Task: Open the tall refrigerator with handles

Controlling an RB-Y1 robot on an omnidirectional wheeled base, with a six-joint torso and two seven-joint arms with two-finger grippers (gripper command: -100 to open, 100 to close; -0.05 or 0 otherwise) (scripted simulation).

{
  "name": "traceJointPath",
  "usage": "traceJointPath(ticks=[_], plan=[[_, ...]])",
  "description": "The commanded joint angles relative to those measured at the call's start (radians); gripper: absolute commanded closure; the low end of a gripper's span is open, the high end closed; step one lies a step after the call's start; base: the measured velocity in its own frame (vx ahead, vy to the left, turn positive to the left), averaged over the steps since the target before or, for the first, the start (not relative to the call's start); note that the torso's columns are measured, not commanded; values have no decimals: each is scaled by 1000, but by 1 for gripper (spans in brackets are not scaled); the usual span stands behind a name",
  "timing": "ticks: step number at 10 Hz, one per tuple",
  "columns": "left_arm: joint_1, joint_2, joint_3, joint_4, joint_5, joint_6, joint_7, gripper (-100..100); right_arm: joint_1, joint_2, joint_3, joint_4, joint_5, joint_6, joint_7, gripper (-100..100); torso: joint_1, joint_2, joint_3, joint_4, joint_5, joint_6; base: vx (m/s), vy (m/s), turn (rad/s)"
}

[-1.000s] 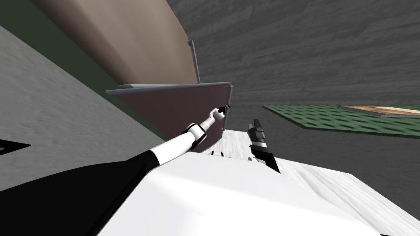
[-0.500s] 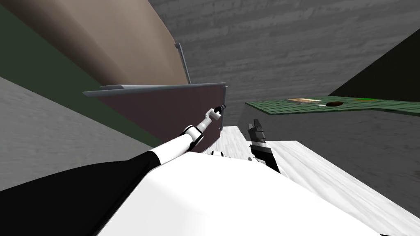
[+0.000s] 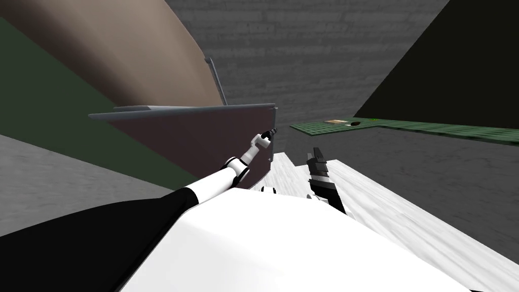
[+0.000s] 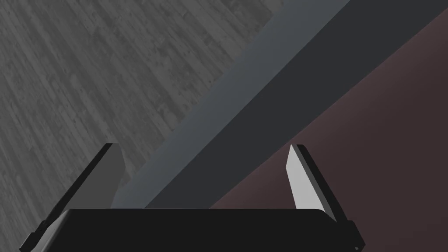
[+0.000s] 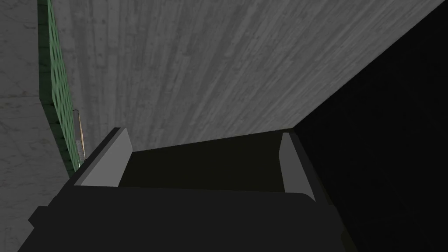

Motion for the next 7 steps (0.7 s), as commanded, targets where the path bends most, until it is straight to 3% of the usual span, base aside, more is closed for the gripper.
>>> traceJointPath(ticks=[1, 4, 5, 6, 7], plan=[[-39, 4, 4, -16, 18, 51, 0, -100, 0, 0, 0, 0, 0, 0, 0, 0, 4, -3, -2, -1, 1, -2, 36, 9, 45], [-89, 7, 7, -46, 44, 121, -3, -100, 0, 0, 0, 0, 0, 0, 0, 0, 3, 6, 4, -1, 0, 1, 32, 17, 27], [-78, 9, 6, -46, 41, 108, -3, -100, 0, 0, 0, 0, 0, 0, 0, 0, 2, 8, 5, 0, 0, 2, 9, 11, 10], [-80, 10, 7, -47, 42, 114, -3, 0, 0, 0, 0, 0, 0, 0, 0, 0, 1, 9, 5, 0, 0, 2, 6, 4, 5], [-80, 10, 7, -46, 42, 114, -3, 0, 0, 0, 0, 0, 0, 0, 0, 0, 0, 8, 5, 0, 0, 2, 0, 0, 0]])
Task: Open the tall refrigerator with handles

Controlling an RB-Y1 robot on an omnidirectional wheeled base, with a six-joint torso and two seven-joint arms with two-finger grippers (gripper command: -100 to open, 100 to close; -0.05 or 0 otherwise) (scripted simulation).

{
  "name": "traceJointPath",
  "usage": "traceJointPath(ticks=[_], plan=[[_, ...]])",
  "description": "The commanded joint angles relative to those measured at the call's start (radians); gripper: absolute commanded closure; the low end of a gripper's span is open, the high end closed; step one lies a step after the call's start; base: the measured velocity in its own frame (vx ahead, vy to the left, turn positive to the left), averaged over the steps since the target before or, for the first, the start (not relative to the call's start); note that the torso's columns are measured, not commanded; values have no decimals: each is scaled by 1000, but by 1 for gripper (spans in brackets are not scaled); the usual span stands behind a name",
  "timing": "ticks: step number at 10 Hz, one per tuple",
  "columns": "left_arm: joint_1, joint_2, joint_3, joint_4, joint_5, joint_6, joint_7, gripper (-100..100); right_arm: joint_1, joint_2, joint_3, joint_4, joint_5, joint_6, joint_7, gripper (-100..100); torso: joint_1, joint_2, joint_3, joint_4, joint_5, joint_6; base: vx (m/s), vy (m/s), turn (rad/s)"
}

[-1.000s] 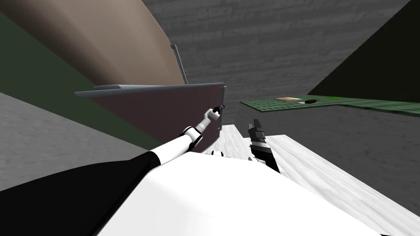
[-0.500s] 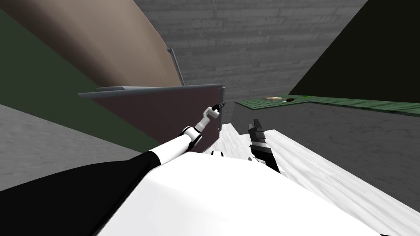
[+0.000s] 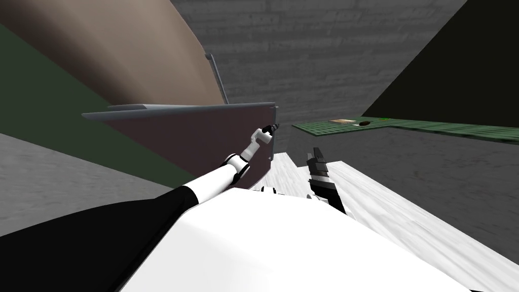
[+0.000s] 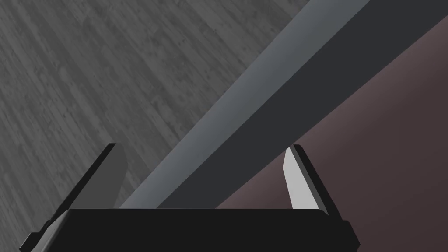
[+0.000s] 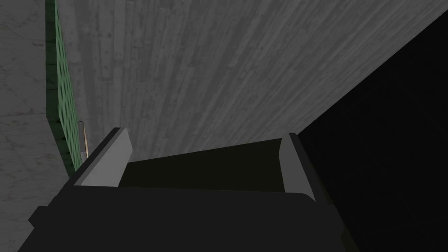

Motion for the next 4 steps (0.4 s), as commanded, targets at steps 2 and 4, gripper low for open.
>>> traceJointPath(ticks=[2, 4], plan=[[0, 0, 0, 0, 0, 0, 0, 0, 0, 0, 0, 0, 0, 0, 0, 0, 1, -2, -1, 0, 0, 0, 0, 0, 0], [0, 0, 0, 0, 0, 0, 0, 0, 0, 0, 0, 0, 0, 0, 0, 0, 2, -3, -2, -1, 1, -1, 0, 0, 0]])
